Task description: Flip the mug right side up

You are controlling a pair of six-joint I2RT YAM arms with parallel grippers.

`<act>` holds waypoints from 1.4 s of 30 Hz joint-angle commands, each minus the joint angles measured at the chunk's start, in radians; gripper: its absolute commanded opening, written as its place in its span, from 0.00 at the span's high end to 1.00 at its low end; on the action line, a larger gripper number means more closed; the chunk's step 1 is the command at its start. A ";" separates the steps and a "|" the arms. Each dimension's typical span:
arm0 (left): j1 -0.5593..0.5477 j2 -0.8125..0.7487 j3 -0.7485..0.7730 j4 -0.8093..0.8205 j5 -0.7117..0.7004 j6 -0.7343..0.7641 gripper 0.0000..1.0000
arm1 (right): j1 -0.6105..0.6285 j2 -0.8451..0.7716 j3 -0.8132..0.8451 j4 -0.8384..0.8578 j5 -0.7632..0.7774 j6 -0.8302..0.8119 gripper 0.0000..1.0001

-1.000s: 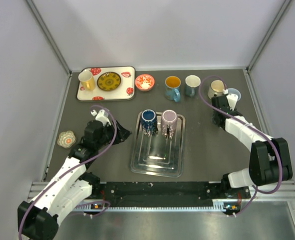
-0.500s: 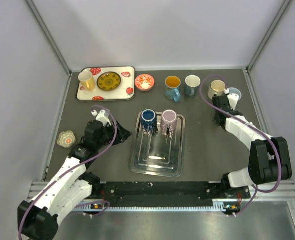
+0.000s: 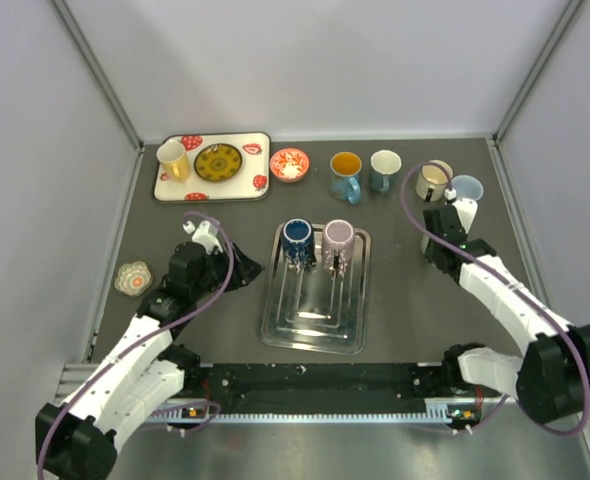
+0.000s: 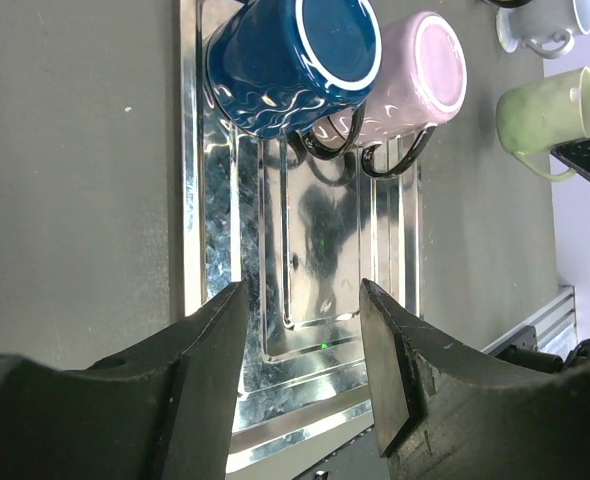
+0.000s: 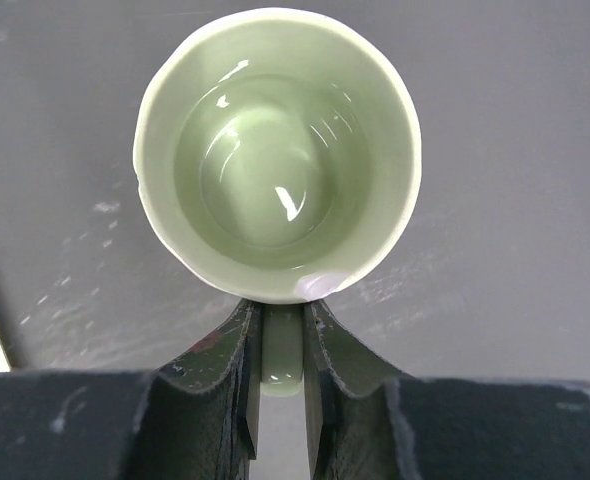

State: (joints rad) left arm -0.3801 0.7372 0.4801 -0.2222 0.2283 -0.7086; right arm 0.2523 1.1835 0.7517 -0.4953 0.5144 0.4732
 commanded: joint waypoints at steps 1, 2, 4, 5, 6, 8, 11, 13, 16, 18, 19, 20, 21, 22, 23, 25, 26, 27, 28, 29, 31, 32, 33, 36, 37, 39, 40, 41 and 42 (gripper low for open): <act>0.004 -0.015 0.005 0.055 0.034 -0.017 0.47 | 0.061 -0.146 0.052 -0.037 -0.019 0.024 1.00; 0.004 -0.018 0.005 0.055 0.042 -0.022 0.47 | 0.071 -0.169 0.052 -0.046 -0.031 0.028 1.00; 0.004 -0.030 -0.001 0.064 0.061 -0.041 0.47 | 0.076 -0.240 0.051 -0.077 -0.086 0.057 1.00; 0.004 -0.038 -0.006 0.075 0.072 -0.051 0.47 | 0.085 -0.270 0.043 -0.075 -0.114 0.070 1.00; 0.004 -0.044 -0.021 0.116 0.088 -0.063 0.47 | 0.094 -0.303 0.034 -0.057 -0.191 0.087 1.00; 0.004 -0.065 -0.044 0.179 0.153 -0.126 0.46 | 0.125 -0.413 0.008 0.018 -0.270 0.114 1.00; -0.002 -0.076 -0.093 0.363 0.259 -0.244 0.43 | 0.169 -0.493 0.008 0.098 -0.410 0.171 1.00; -0.037 -0.067 -0.120 0.543 0.311 -0.307 0.41 | 0.189 -0.531 0.008 0.142 -0.500 0.215 1.00; -0.127 -0.047 -0.094 0.628 0.329 -0.341 0.37 | 0.212 -0.561 -0.012 0.271 -0.635 0.281 1.00; -0.184 -0.042 -0.069 0.649 0.281 -0.342 0.34 | 0.217 -0.584 -0.038 0.421 -0.741 0.349 1.00; -0.234 -0.035 -0.063 0.665 0.266 -0.344 0.32 | 0.220 -0.587 -0.055 0.461 -0.767 0.373 1.00; -0.255 -0.029 -0.063 0.729 0.257 -0.348 0.30 | 0.226 -0.584 -0.061 0.487 -0.784 0.393 1.00; -0.273 -0.022 -0.073 0.763 0.243 -0.367 0.28 | 0.234 -0.578 -0.071 0.580 -0.819 0.419 1.00; -0.298 -0.004 -0.081 0.808 0.241 -0.377 0.27 | 0.252 -0.572 -0.069 0.606 -0.836 0.420 1.00; -0.310 0.008 -0.092 0.895 0.240 -0.385 0.26 | 0.272 -0.558 -0.060 0.601 -0.830 0.409 1.00; -0.338 0.059 -0.120 0.967 0.220 -0.405 0.25 | 0.323 -0.535 -0.052 0.600 -0.815 0.371 1.00; -0.347 0.080 -0.126 1.000 0.214 -0.408 0.25 | 0.332 -0.529 -0.055 0.612 -0.826 0.369 1.00; -0.356 0.108 -0.124 1.053 0.209 -0.413 0.25 | 0.340 -0.516 -0.061 0.635 -0.832 0.384 1.00; -0.373 0.158 -0.118 1.070 0.204 -0.414 0.25 | 0.347 -0.515 -0.072 0.679 -0.840 0.395 1.00; -0.381 0.184 -0.106 1.099 0.203 -0.416 0.26 | 0.360 -0.507 -0.074 0.690 -0.847 0.406 1.00; -0.402 0.255 -0.087 1.167 0.200 -0.417 0.28 | 0.370 -0.498 -0.071 0.710 -0.853 0.407 1.00; -0.408 0.275 -0.066 1.181 0.203 -0.417 0.28 | 0.375 -0.496 -0.068 0.709 -0.858 0.410 1.00; -0.419 0.313 -0.054 1.193 0.206 -0.414 0.29 | 0.377 -0.495 -0.066 0.709 -0.858 0.410 1.00; -0.439 0.364 -0.021 1.218 0.197 -0.404 0.30 | 0.378 -0.493 -0.069 0.725 -0.863 0.430 1.00; -0.445 0.375 -0.018 1.250 0.174 -0.402 0.31 | 0.378 -0.492 -0.081 0.741 -0.866 0.444 1.00; -0.459 0.393 -0.014 1.285 0.151 -0.396 0.32 | 0.384 -0.489 -0.097 0.800 -0.870 0.490 1.00; -0.464 0.399 -0.011 1.316 0.138 -0.394 0.33 | 0.389 -0.489 -0.115 0.817 -0.866 0.504 1.00; -0.467 0.404 -0.009 1.330 0.116 -0.385 0.34 | 0.390 -0.487 -0.121 0.849 -0.861 0.524 1.00; -0.474 0.406 -0.009 1.343 0.100 -0.381 0.34 | 0.398 -0.489 -0.126 0.854 -0.861 0.527 1.00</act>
State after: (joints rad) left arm -0.8341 1.1339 0.4271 0.9401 0.3985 -1.1156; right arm 0.6228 0.7071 0.6323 0.1261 -0.3382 0.9257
